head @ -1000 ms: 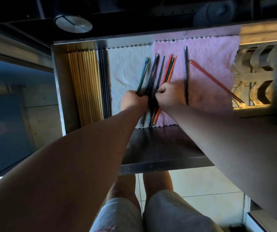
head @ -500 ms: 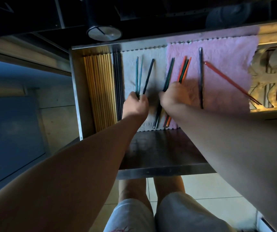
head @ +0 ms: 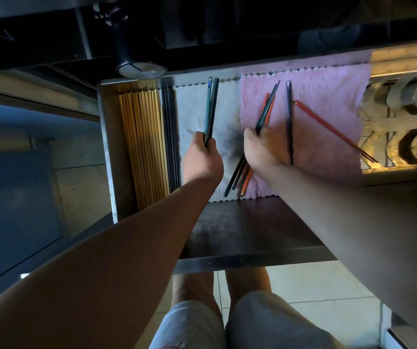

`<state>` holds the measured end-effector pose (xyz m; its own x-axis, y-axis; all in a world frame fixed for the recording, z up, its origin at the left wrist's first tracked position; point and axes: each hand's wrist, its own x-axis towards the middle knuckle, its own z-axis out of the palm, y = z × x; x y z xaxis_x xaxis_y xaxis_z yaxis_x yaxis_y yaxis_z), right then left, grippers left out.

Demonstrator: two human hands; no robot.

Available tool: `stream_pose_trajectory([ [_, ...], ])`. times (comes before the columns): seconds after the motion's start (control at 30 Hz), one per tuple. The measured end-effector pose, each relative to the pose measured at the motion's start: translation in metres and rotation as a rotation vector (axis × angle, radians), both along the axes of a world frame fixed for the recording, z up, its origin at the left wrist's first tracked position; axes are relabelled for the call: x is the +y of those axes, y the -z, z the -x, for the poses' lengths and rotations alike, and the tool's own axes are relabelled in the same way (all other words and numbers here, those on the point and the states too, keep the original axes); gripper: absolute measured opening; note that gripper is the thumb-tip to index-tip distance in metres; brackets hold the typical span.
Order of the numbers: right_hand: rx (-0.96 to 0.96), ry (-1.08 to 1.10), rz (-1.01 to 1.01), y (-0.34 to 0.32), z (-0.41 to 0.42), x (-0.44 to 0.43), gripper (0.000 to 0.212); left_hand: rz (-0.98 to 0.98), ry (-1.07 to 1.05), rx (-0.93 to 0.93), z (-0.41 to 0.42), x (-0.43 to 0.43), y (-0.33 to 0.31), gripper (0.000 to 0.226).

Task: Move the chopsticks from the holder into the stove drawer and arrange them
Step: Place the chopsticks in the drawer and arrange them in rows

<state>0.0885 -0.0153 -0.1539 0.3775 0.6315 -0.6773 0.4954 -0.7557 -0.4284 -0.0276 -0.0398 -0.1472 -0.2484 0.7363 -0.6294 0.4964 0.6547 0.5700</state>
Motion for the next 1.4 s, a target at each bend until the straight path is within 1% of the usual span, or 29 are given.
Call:
stream_pose_trajectory([
  [0.1,0.078,0.182,-0.058,0.004,-0.016,0.0,0.026,0.017,-0.025,-0.009,-0.014,0.001,-0.002,0.014],
  [0.2,0.135,0.41,-0.103,0.016,-0.034,-0.002,0.022,0.054,-0.017,0.003,-0.03,0.002,-0.004,0.014],
  [0.27,0.127,0.46,-0.088,0.021,-0.046,-0.003,0.021,0.077,0.021,-0.009,-0.041,0.005,-0.002,0.019],
  [0.33,0.153,0.512,-0.077,0.025,-0.058,-0.006,0.027,0.108,0.092,0.002,-0.052,0.007,0.003,0.019],
  [0.4,0.205,0.518,-0.027,0.027,-0.068,-0.008,0.028,0.12,0.132,0.006,-0.061,0.008,0.009,0.013],
  [0.43,0.221,0.507,0.006,0.029,-0.072,-0.01,0.026,0.124,0.142,0.006,-0.065,0.008,0.011,0.014],
  [0.5,0.248,0.485,0.071,0.029,-0.08,-0.012,0.017,0.142,0.18,0.02,-0.072,0.007,0.014,0.014],
  [0.57,0.242,0.438,0.074,0.028,-0.087,-0.012,0.007,0.159,0.233,0.074,-0.076,0.006,0.014,0.013],
  [0.63,0.208,0.349,0.041,0.026,-0.094,-0.012,0.013,0.146,0.244,0.149,-0.078,0.005,0.016,0.01],
  [0.67,0.21,0.337,0.029,0.022,-0.096,-0.012,0.014,0.134,0.24,0.182,-0.078,0.004,0.018,0.011],
  [0.77,0.272,0.356,0.011,0.02,-0.1,-0.013,0.006,0.116,0.272,0.247,-0.079,0.003,0.02,0.015],
  [0.87,0.268,0.354,0.005,0.02,-0.104,-0.013,0.006,0.079,0.256,0.267,-0.079,0.004,0.022,0.017],
  [0.93,0.27,0.353,0.012,0.02,-0.105,-0.012,0.007,0.092,0.238,0.269,-0.079,0.006,0.024,0.02],
  [1.03,0.315,0.44,0.028,0.021,-0.105,-0.01,0.008,0.115,0.252,0.276,-0.078,0.008,0.027,0.02],
  [1.1,0.298,0.442,0.011,0.02,-0.109,-0.01,0.012,0.1,0.246,0.28,-0.078,0.008,0.027,0.018],
  [1.2,0.192,0.344,-0.014,0.02,-0.118,-0.009,0.019,0.085,0.277,0.299,-0.08,0.008,0.027,0.018],
  [1.3,0.188,0.491,-0.055,0.022,-0.121,-0.007,0.022,0.09,0.318,0.326,-0.081,0.008,0.027,0.018],
  [1.4,0.128,0.443,-0.139,0.024,-0.124,-0.005,0.016,0.074,0.292,0.332,-0.08,0.007,0.027,0.018],
])
